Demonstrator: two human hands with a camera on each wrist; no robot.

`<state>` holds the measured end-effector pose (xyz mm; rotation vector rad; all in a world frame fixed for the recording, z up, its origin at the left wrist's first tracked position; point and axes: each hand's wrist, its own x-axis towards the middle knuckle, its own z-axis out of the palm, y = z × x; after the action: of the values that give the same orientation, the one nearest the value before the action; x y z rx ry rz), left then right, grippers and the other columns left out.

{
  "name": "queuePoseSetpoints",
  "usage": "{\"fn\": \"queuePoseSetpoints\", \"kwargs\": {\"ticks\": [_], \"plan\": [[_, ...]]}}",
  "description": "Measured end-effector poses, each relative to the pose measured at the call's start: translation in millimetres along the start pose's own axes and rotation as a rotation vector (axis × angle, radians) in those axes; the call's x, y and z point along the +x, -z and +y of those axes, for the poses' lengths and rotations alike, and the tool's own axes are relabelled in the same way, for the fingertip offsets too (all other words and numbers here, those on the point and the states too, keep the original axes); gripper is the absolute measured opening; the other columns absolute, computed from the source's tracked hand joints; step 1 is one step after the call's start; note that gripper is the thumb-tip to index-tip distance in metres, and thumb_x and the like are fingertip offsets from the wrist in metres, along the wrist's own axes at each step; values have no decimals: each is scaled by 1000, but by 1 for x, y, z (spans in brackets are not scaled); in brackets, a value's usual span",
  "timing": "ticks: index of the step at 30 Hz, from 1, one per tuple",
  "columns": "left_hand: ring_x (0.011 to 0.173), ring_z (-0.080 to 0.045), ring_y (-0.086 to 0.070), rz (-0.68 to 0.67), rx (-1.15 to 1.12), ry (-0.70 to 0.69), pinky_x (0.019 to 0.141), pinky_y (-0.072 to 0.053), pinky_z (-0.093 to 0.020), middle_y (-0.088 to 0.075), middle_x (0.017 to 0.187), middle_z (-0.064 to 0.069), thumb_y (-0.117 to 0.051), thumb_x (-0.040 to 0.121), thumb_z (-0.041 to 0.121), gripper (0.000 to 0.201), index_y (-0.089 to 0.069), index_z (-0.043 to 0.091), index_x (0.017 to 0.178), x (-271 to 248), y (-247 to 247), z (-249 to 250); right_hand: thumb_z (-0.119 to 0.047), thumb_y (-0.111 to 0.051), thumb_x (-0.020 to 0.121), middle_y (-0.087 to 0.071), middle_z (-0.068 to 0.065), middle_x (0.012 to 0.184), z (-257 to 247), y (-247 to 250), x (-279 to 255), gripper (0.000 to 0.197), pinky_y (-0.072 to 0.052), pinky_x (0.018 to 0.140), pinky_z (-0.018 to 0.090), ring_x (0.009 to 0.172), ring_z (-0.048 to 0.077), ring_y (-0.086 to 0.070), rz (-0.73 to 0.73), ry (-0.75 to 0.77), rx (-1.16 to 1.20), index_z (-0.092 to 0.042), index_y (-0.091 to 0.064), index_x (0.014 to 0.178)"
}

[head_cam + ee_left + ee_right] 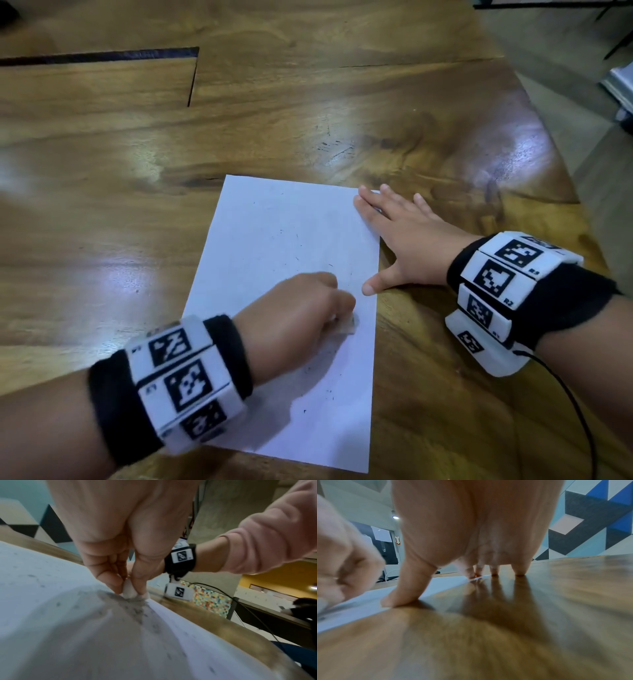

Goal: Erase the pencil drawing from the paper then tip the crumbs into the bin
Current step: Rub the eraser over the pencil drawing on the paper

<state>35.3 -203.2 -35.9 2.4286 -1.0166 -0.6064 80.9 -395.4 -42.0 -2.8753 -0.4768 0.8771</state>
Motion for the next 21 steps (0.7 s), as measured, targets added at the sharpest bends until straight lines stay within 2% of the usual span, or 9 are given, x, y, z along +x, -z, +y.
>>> {"fn": "queuePoseSetpoints", "kwargs": {"ticks": [2,4,7,9,11,13,16,19,21], "plan": [[67,-22,-49,18,12,1,64,-46,-41,-50,78,-3,-52,82,13,9,-58,15,75,-6,-4,2,-68,-63,67,26,-10,154,0,2,-1,122,9,117,47,141,13,24,-5,3,10,-22,17,147],[69,-22,-52,8,13,17,66,-46,-38,-53,78,-3,-54,82,14,7,-60,15,78,-3,-2,1,-65,-59,74,23,-11,155,0,4,-1,112,7,117,46,142,13,22,-3,-1,26,-22,14,148],[58,-8,-45,-23,-30,72,59,-37,-8,-49,62,10,-61,77,12,11,-61,18,69,12,11,-3,-58,-53,83,21,-11,155,-1,6,0,99,5,118,46,143,13,20,16,-15,29,-22,11,149],[54,-7,-41,38,-50,116,55,-32,-4,-45,54,12,-61,76,10,17,-61,21,63,28,21,-4,-56,-53,84,21,-11,155,-1,6,0,97,5,118,46,143,12,20,17,-22,31,-22,11,149],[61,-12,-44,108,-66,170,52,-30,-10,-50,61,7,-62,78,16,10,-62,19,68,41,26,-1,-55,-53,85,21,-11,155,-2,5,0,97,5,118,45,143,13,20,14,-24,31,-22,11,149],[70,-18,-48,137,-35,181,57,-34,-25,-50,71,1,-61,79,16,3,-63,14,79,40,18,1,-54,-54,85,21,-11,155,-2,5,0,96,5,118,45,143,13,19,16,-27,30,-22,11,149],[72,-25,-53,55,-35,45,66,-44,-35,-50,75,-2,-55,78,13,6,-59,15,75,8,-5,5,-54,-55,85,21,-11,155,-2,6,0,97,6,118,45,143,12,19,19,-26,37,-23,10,149],[72,-21,-54,-65,-63,13,68,-46,-36,-52,79,-1,-53,84,16,10,-61,18,79,-10,-13,9,-53,-55,85,21,-11,155,-2,6,0,97,6,118,45,143,12,19,20,-21,50,-22,10,149],[70,-21,-51,-13,-40,27,66,-43,-33,-47,72,2,-56,83,15,11,-57,19,72,5,-4,5,-53,-55,85,21,-12,155,-2,5,-1,97,6,118,45,143,12,20,21,-18,56,-23,11,149]]}}
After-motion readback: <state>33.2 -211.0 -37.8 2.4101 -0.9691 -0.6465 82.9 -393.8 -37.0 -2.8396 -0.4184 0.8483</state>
